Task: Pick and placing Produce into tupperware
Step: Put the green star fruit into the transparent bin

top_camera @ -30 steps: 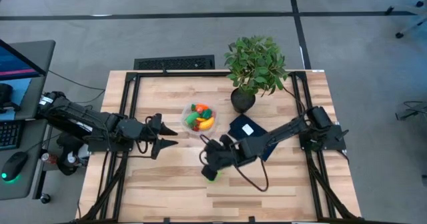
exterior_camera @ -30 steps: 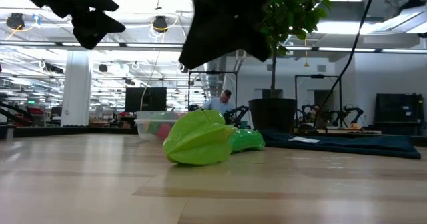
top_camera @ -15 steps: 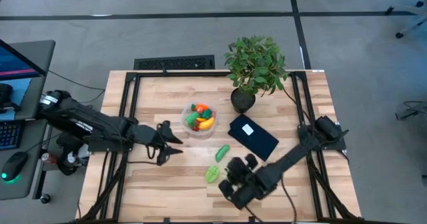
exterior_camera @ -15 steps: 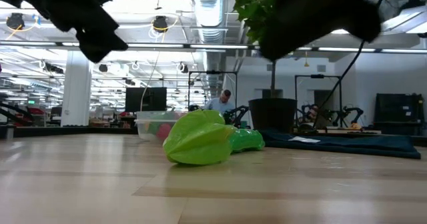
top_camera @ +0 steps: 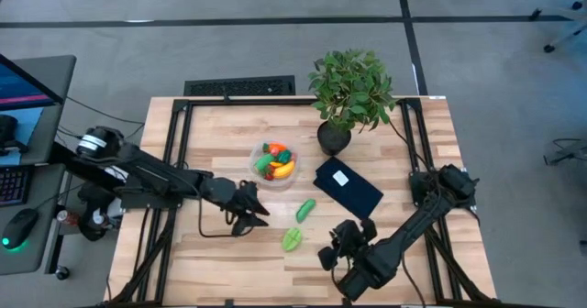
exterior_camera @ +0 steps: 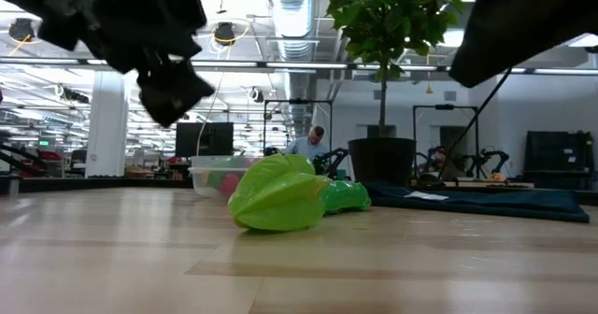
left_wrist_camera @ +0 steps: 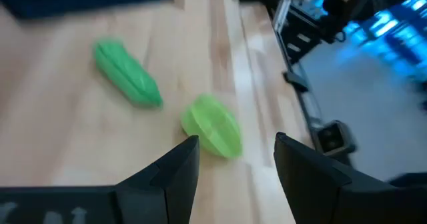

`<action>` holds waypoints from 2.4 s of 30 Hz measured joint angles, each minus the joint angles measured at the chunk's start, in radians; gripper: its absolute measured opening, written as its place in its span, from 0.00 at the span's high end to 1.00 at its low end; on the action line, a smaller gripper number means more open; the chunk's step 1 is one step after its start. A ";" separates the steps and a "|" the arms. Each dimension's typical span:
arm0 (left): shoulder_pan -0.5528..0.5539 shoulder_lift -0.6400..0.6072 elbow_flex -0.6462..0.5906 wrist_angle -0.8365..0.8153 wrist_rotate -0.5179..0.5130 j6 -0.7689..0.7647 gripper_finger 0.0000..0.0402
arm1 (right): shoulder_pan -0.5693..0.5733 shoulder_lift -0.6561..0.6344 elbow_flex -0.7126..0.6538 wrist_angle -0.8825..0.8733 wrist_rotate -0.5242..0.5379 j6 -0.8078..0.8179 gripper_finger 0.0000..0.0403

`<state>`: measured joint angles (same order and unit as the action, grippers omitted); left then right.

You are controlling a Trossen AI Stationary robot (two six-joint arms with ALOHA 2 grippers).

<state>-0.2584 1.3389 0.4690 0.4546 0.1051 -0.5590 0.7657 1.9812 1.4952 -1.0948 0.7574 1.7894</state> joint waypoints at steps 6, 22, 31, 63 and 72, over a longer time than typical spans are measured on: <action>0.014 0.140 0.035 0.029 0.166 -0.182 0.54 | 0.010 0.000 0.000 -0.105 -0.005 0.092 0.88; -0.017 0.351 0.282 -0.007 0.054 -0.374 0.54 | 0.105 0.001 0.000 -0.377 -0.040 0.033 0.88; -0.037 0.351 0.396 -0.195 -0.114 -0.390 0.52 | 0.175 0.001 -0.004 -0.471 -0.033 0.081 0.88; -0.029 0.351 0.422 -0.368 -0.196 -0.444 0.52 | 0.190 0.001 -0.012 -0.435 -0.023 0.093 0.88; -0.036 0.350 0.422 -0.408 -0.172 -0.502 0.52 | 0.179 0.001 -0.012 -0.436 -0.023 0.088 0.88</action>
<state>-0.2940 1.6894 0.8909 0.0467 -0.0667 -1.0606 0.9447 1.9820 1.4830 -1.5307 0.7345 1.8771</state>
